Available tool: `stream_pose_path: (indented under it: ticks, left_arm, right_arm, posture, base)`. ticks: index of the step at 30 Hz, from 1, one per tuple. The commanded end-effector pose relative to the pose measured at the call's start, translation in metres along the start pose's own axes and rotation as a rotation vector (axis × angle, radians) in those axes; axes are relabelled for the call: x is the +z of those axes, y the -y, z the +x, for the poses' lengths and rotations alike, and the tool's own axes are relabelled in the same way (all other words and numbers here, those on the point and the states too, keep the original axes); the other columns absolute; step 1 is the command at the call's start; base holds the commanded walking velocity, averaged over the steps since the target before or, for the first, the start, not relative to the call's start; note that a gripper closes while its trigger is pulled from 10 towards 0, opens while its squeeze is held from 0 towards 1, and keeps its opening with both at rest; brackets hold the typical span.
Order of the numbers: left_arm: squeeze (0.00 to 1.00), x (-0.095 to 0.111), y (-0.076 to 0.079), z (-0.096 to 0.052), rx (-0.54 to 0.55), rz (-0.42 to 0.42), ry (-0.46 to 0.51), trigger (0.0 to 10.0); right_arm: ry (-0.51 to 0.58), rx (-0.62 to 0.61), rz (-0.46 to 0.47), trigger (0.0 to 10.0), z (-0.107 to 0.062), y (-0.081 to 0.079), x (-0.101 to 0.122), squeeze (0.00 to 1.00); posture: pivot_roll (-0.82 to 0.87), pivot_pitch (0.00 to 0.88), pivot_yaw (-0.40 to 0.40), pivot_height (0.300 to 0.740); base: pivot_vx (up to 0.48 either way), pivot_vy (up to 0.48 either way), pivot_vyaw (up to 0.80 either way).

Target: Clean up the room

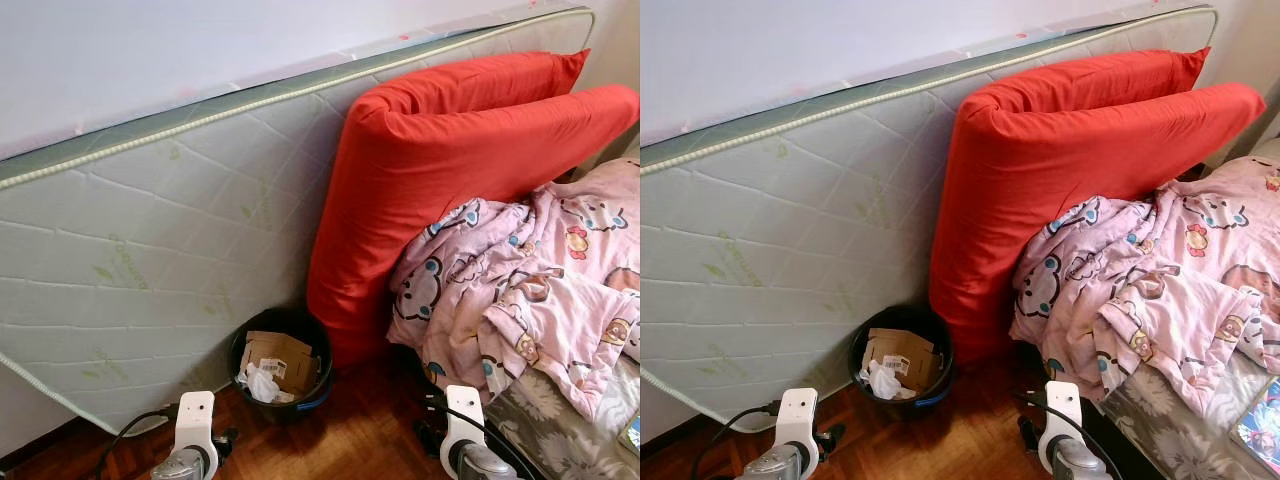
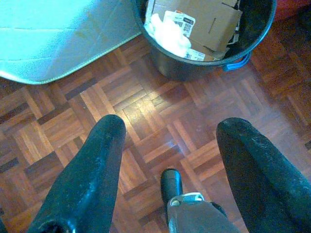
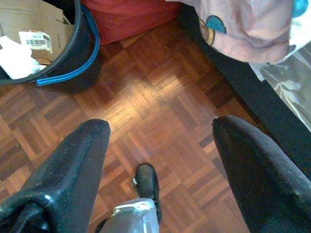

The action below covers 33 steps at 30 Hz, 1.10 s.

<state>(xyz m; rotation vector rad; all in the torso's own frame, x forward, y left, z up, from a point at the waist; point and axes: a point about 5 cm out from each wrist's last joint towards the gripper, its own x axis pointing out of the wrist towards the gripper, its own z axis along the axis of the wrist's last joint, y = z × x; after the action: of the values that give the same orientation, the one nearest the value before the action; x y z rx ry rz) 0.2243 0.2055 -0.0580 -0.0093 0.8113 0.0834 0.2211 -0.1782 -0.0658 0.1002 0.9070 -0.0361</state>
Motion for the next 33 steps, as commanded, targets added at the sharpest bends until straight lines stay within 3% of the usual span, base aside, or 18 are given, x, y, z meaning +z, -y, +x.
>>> stream_pose_path:
  ticks: [1, 20, 24, 33]
  left_arm:
    - [0.00, -0.0027, -0.0028, -0.0006, 0.000, 0.019, -0.015, 10.0]
    - [0.00, -0.0017, -0.0027, -0.0004, 0.005, 0.009, -0.012, 10.0]
    - [0.00, -0.0019, -0.0028, -0.0005, 0.005, 0.020, -0.012, 10.0]
    - [0.00, -0.0032, -0.0030, -0.0007, 0.006, 0.013, -0.016, 10.0]
  right_arm:
    - [-0.018, 0.001, -0.002, 10.0, -0.0003, 0.0001, -0.0037, 0.00]
    - [-0.020, 0.003, -0.012, 10.0, -0.0002, 0.0003, -0.0025, 0.00]
    - [-0.022, 0.003, -0.013, 10.0, -0.0002, 0.0003, -0.0030, 0.00]
    - [-0.024, 0.004, -0.012, 10.0, -0.0003, 0.0002, -0.0040, 0.00]
  posture:
    - [0.10, 0.000, 0.011, 0.740]
    - [0.10, 0.000, 0.006, 0.740]
    - [0.10, 0.000, 0.008, 0.740]
    - [0.10, 0.000, 0.009, 0.740]
  base:
    - [0.000, 0.000, -0.77]
    - [0.000, 0.000, -0.76]
    - [0.000, -0.437, -0.76]
    - [0.000, 0.000, -0.76]
